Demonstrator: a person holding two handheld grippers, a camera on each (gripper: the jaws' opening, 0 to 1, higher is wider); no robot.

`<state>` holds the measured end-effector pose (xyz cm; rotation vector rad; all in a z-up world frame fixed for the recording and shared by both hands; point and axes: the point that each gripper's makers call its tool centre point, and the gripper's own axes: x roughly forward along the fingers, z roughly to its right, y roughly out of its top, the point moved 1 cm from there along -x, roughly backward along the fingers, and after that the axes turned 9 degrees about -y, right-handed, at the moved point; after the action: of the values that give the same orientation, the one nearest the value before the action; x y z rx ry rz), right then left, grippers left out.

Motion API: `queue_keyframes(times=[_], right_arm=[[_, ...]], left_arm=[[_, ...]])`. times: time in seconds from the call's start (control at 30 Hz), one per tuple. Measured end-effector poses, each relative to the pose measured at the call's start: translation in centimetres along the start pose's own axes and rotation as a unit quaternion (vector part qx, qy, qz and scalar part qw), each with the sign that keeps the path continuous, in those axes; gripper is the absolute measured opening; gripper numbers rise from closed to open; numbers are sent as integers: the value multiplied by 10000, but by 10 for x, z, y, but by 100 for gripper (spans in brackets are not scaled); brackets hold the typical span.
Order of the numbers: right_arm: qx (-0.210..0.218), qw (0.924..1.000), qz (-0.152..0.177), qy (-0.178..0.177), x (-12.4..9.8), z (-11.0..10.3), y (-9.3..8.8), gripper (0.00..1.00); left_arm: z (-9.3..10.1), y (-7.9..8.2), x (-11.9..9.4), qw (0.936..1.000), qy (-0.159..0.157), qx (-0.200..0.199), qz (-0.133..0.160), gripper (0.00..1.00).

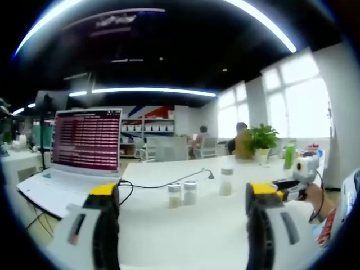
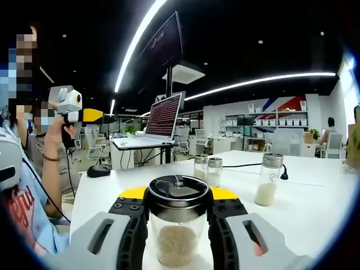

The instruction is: Rotate the seasoning bottle until the label or dispensing opening points toward the visible target arrow and the bottle remains upright within the marked orientation range

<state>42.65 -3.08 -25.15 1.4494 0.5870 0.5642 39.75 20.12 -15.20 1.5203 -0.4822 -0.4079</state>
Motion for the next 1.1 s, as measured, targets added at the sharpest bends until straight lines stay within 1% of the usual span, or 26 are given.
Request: queue_keyframes(times=[0.17,0.37,0.5,0.97,1.1], right_arm=[[-9,9998,-42,-189,0,0,0,40],[-10,9995,-61,-307,1,4,0,40],[-11,9989,-35,-478,2,5,1,40],[16,9972,36,-742,2,8,2,40],[25,9960,107,-883,2,7,2,40]], left_arm=[[-2,0,0,10000,15,-10,-21,99],[-1,2,-2,10000,9,6,-22,99],[0,1,-2,10000,25,8,-17,99],[2,1,0,10000,9,32,-35,99],[3,1,0,10000,8,55,-20,99]])
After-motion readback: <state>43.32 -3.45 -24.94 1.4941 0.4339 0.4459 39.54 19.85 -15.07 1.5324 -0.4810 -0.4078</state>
